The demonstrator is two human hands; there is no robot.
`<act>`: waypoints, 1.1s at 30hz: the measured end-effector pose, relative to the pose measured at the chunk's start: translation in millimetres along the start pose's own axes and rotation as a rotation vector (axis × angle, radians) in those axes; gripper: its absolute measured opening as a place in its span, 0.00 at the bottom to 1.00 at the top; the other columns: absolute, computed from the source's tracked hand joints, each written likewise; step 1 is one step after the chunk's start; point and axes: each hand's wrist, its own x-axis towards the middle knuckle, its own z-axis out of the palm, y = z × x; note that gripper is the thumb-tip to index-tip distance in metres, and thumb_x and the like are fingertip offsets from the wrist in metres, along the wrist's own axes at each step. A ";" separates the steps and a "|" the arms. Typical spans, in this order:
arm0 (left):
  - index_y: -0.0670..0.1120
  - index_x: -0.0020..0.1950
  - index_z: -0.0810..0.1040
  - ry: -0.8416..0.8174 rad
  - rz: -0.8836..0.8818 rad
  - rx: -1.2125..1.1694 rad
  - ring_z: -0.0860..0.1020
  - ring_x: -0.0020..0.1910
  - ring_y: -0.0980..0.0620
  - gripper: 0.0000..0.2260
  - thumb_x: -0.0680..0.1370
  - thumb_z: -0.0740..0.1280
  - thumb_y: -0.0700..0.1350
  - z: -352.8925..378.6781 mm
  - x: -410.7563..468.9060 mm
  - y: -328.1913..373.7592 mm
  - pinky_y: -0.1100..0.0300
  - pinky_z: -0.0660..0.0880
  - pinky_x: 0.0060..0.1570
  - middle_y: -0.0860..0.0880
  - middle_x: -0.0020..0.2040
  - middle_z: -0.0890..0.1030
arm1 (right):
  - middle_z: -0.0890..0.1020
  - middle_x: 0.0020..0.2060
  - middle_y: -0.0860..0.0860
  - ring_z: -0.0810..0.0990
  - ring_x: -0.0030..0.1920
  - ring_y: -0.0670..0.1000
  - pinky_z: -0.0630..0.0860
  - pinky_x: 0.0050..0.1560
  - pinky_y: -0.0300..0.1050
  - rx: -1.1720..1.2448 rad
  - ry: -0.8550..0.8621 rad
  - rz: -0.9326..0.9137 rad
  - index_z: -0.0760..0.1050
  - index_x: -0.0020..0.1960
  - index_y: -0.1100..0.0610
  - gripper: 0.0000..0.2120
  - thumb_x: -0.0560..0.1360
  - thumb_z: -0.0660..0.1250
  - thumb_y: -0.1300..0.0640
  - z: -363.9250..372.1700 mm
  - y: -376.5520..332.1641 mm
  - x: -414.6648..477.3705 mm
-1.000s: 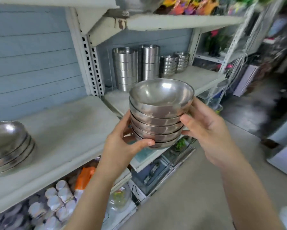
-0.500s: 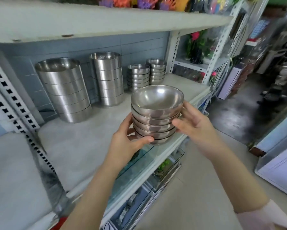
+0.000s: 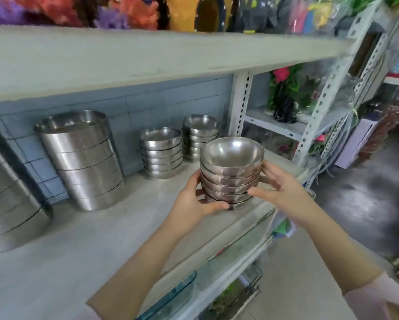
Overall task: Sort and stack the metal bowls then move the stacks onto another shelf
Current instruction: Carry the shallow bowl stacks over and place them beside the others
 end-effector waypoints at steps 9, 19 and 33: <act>0.52 0.69 0.64 0.217 -0.119 0.008 0.78 0.59 0.55 0.41 0.61 0.82 0.42 98.3 147.5 -24.8 0.64 0.76 0.53 0.55 0.62 0.77 | 0.78 0.64 0.33 0.75 0.66 0.38 0.77 0.62 0.41 0.067 -0.226 -0.014 0.67 0.73 0.41 0.40 0.66 0.78 0.57 -119.4 90.6 167.9; 0.52 0.69 0.63 0.441 -0.212 0.087 0.79 0.55 0.63 0.42 0.62 0.82 0.47 120.3 238.6 -50.8 0.65 0.75 0.57 0.58 0.61 0.77 | 0.64 0.75 0.37 0.61 0.75 0.37 0.58 0.74 0.37 0.017 -0.390 -0.054 0.57 0.80 0.46 0.41 0.74 0.75 0.55 -147.2 132.1 280.3; 0.45 0.77 0.53 0.511 -0.235 0.343 0.63 0.73 0.54 0.46 0.68 0.76 0.54 122.2 278.3 -48.5 0.53 0.60 0.73 0.50 0.73 0.66 | 0.67 0.75 0.38 0.62 0.75 0.37 0.57 0.79 0.48 0.103 -0.477 -0.050 0.60 0.79 0.48 0.33 0.78 0.69 0.55 -134.2 152.8 333.6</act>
